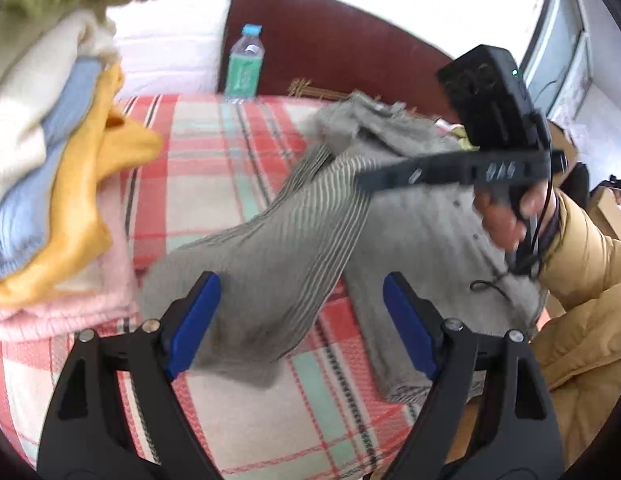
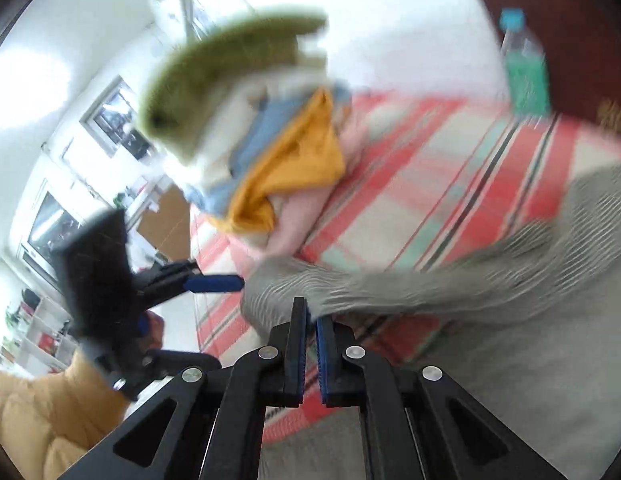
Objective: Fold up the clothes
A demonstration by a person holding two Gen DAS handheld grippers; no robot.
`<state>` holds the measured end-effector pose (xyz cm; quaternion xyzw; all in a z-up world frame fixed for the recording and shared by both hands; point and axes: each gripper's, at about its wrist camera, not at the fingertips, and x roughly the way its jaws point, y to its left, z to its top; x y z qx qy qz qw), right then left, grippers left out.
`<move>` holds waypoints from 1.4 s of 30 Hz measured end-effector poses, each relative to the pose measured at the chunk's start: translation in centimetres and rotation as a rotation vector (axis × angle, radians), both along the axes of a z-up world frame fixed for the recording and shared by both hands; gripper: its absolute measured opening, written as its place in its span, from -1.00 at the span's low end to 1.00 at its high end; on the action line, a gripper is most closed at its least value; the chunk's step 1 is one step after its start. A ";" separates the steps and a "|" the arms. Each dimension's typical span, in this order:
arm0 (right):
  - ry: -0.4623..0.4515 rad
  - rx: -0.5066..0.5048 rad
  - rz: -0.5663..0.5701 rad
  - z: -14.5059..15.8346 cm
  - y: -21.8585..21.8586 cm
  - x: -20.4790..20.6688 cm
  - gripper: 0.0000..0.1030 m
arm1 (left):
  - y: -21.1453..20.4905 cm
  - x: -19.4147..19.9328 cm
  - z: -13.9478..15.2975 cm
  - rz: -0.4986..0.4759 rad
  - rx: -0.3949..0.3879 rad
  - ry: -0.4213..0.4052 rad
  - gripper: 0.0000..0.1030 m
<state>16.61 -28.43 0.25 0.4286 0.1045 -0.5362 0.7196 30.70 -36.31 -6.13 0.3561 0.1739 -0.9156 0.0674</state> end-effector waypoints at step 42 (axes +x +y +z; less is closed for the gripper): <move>-0.039 -0.106 -0.357 0.4 21.4 -7.5 0.25 | 10.1 -22.4 6.7 -0.330 0.469 -0.032 -0.88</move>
